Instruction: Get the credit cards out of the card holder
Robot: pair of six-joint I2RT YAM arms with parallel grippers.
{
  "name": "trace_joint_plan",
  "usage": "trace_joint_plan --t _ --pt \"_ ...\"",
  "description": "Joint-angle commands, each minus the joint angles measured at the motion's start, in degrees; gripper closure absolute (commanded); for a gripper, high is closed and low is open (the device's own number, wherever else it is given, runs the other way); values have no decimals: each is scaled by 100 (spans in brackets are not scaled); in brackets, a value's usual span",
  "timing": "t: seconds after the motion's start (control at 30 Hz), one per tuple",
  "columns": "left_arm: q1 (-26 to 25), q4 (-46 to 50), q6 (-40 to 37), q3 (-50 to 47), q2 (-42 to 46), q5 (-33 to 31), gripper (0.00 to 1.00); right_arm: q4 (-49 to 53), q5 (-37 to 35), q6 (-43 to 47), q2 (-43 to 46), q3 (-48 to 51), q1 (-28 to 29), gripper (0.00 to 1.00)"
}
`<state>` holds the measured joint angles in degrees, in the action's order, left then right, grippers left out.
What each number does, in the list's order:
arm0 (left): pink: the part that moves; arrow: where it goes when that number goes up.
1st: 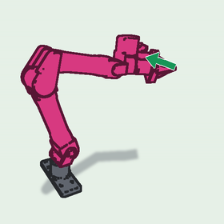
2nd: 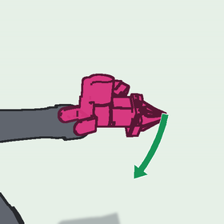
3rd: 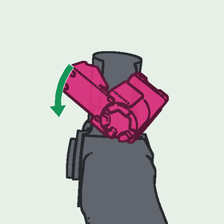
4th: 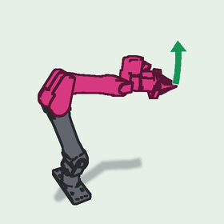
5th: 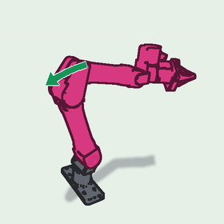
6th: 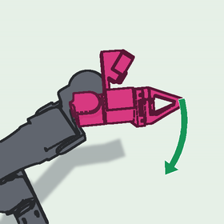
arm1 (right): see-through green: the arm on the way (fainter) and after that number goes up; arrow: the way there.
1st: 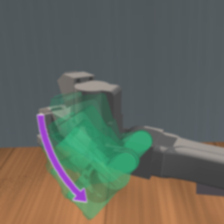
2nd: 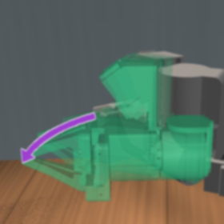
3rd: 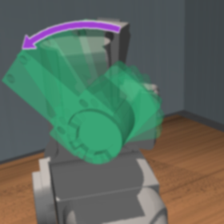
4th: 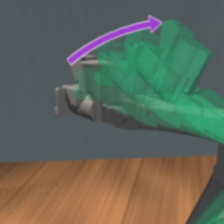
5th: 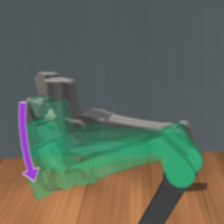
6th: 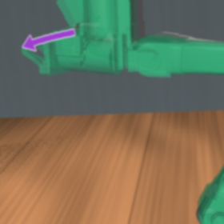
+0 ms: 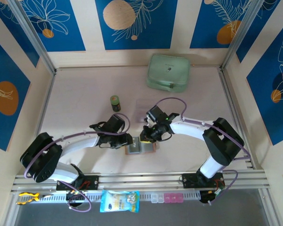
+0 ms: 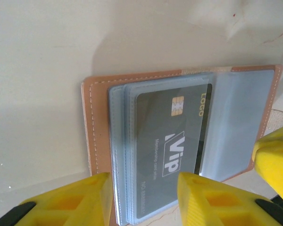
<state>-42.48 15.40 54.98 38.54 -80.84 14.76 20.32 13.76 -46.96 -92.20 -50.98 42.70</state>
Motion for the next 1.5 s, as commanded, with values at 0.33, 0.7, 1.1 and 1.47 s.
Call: trace_joint_plan --t 0.33,0.7,1.1,1.47 --pt "119 -248 -273 297 -577 286 67 -85 88 -158 -35 71 35 84" --pt "159 -63 -286 355 -412 239 72 -399 240 -338 -96 257 45 84" --pt "155 -42 -304 216 -600 246 77 -782 359 -558 -276 414 103 77" --pt "152 33 -309 136 -644 233 77 -849 346 -560 -452 413 142 78"
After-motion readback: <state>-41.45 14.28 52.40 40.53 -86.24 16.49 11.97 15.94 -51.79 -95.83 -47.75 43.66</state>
